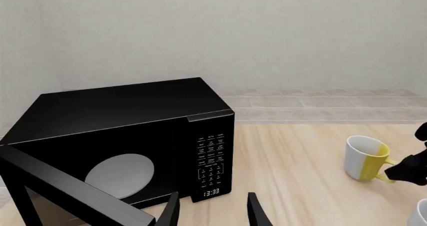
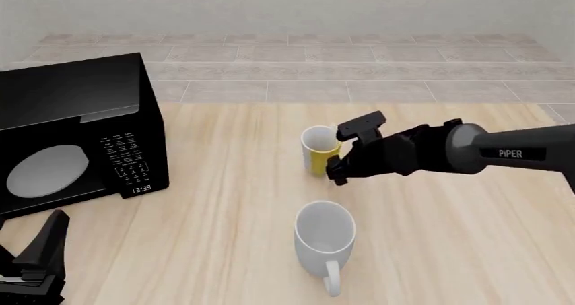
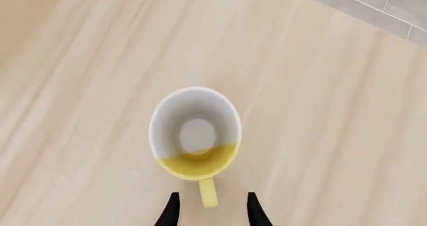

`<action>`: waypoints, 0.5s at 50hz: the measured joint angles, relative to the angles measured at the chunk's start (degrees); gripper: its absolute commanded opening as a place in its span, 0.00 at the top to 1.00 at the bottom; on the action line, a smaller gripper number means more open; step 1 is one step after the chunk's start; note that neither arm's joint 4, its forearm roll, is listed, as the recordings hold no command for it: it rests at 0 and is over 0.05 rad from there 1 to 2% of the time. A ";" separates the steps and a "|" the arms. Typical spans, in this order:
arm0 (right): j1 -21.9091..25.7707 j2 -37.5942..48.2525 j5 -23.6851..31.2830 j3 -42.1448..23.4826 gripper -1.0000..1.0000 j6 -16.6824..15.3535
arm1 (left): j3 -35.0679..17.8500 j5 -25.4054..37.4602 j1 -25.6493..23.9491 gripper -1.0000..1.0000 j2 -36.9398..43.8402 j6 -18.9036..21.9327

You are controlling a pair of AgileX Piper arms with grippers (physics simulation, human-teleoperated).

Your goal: Put the yellow and white mug to the front of the white mug.

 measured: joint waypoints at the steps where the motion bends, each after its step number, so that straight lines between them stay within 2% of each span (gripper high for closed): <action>1: 0.04 -0.30 0.10 0.07 0.00 -0.05 | 0.00 0.00 0.00 0.00 0.00 0.00; 25: 0.99 -9.06 1.21 4.15 0.00 -0.26 | 0.00 0.00 0.00 0.00 0.00 0.00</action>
